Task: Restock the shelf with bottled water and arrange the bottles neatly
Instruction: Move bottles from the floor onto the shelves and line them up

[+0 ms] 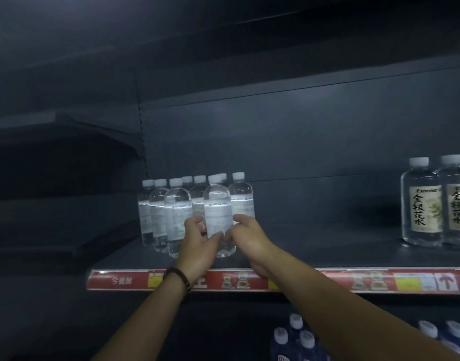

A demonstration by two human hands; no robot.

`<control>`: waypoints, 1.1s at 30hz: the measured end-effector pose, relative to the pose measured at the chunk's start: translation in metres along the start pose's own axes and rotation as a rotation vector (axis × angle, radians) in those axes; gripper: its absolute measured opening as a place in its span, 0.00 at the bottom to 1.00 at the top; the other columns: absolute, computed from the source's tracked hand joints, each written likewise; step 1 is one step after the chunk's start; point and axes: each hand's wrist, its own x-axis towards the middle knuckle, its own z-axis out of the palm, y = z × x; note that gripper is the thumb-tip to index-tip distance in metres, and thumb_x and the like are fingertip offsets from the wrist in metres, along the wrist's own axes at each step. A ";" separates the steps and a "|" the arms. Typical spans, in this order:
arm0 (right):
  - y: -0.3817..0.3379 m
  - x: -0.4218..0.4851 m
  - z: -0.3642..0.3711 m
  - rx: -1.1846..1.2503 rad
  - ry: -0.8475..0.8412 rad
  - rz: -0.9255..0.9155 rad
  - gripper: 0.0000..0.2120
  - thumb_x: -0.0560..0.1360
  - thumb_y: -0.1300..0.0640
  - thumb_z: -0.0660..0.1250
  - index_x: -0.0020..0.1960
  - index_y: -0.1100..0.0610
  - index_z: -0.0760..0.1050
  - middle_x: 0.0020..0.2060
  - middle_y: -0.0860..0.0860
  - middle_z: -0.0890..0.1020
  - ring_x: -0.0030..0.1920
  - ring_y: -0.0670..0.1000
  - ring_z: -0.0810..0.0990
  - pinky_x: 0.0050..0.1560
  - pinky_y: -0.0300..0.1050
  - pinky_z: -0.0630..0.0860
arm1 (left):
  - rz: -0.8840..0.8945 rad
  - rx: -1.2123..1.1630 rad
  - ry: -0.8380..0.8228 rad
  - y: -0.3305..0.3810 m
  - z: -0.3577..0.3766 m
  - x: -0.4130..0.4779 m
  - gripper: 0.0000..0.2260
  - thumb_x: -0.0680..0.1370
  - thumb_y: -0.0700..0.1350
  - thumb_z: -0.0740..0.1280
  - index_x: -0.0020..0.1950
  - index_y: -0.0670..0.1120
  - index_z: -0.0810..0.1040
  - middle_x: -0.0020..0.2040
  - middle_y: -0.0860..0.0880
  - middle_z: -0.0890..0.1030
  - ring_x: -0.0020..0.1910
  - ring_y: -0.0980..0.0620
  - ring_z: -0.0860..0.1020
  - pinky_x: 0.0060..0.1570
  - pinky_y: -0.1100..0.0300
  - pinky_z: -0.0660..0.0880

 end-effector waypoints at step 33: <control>0.069 -0.138 -0.259 -0.997 0.233 -0.377 0.44 0.79 0.54 0.67 0.87 0.45 0.46 0.83 0.36 0.35 0.83 0.49 0.57 0.72 0.47 0.73 | 0.117 -0.147 -0.533 0.097 0.235 -0.034 0.20 0.83 0.44 0.69 0.74 0.50 0.71 0.66 0.55 0.82 0.65 0.56 0.81 0.67 0.49 0.79</control>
